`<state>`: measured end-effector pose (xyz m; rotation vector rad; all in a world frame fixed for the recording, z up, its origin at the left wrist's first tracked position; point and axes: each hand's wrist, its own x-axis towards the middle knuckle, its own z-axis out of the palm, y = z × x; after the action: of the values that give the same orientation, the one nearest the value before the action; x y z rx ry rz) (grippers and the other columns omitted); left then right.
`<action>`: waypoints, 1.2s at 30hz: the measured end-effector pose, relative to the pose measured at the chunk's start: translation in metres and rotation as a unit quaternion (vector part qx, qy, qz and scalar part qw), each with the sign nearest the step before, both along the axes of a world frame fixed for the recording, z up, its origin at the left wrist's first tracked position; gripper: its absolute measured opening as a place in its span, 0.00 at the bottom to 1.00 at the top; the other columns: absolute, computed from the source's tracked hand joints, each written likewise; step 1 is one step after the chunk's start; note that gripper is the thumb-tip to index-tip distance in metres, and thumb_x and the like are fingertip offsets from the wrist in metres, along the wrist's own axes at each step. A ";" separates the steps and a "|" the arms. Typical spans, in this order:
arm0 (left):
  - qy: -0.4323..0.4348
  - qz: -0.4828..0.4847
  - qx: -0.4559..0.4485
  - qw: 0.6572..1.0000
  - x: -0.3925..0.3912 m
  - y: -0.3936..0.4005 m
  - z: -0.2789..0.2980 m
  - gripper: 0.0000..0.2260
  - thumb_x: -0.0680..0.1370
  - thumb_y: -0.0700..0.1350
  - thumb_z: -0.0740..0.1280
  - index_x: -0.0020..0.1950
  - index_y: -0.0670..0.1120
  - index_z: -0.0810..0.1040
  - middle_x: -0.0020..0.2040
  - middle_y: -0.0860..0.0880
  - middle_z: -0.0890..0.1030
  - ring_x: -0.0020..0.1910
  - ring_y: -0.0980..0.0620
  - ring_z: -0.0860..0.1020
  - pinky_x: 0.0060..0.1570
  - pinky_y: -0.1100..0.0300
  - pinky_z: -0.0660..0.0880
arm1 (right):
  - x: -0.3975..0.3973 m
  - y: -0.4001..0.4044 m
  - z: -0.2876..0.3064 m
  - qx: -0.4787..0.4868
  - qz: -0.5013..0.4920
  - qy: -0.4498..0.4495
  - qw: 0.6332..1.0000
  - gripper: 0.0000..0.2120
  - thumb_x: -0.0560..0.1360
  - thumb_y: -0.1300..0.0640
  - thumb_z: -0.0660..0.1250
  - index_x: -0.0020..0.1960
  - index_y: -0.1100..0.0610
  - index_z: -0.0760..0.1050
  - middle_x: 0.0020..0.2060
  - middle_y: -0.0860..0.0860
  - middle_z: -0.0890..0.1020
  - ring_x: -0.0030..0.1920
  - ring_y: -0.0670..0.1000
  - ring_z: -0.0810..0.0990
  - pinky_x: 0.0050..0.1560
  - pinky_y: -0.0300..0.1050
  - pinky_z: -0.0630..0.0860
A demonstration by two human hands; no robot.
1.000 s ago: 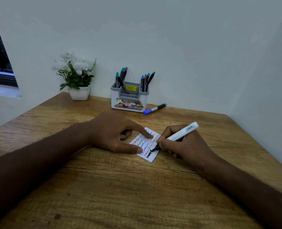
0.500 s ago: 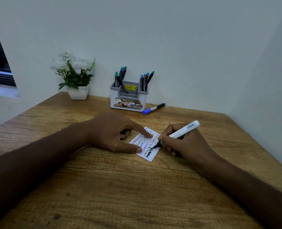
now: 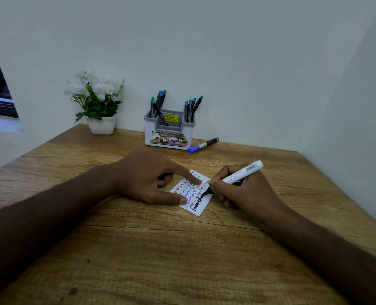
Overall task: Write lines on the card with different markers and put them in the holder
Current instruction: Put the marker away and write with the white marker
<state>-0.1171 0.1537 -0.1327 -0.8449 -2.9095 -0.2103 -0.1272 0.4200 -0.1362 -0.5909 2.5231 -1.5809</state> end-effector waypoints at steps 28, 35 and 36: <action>0.008 -0.003 0.001 1.000 0.004 0.002 0.003 0.26 0.74 0.75 0.61 0.72 0.74 0.68 0.29 0.56 0.74 0.34 0.56 0.75 0.33 0.52 0.71 | -0.008 0.002 0.003 0.016 -0.019 0.019 1.000 0.03 0.75 0.54 0.76 0.44 0.53 0.87 0.30 0.44 0.85 0.29 0.39 0.79 0.31 0.32 0.74; 0.002 -0.002 0.008 1.000 0.002 0.002 0.002 0.27 0.74 0.75 0.61 0.72 0.73 0.68 0.30 0.56 0.75 0.37 0.57 0.76 0.33 0.57 0.68 | -0.009 0.002 0.002 0.023 -0.017 0.021 0.999 0.04 0.74 0.54 0.75 0.42 0.53 0.86 0.32 0.49 0.87 0.31 0.43 0.81 0.35 0.37 0.79; 0.001 -0.001 0.008 1.000 0.002 0.002 0.002 0.27 0.73 0.75 0.61 0.72 0.73 0.68 0.31 0.56 0.75 0.37 0.57 0.76 0.33 0.58 0.68 | -0.010 0.003 0.001 0.016 -0.023 0.022 0.999 0.04 0.75 0.55 0.75 0.42 0.53 0.86 0.33 0.50 0.87 0.31 0.44 0.81 0.35 0.38 0.79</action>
<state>-0.1152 0.1554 -0.1305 -0.8456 -2.9008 -0.2316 -0.1369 0.4230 -0.1349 -0.5750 2.6068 -1.5546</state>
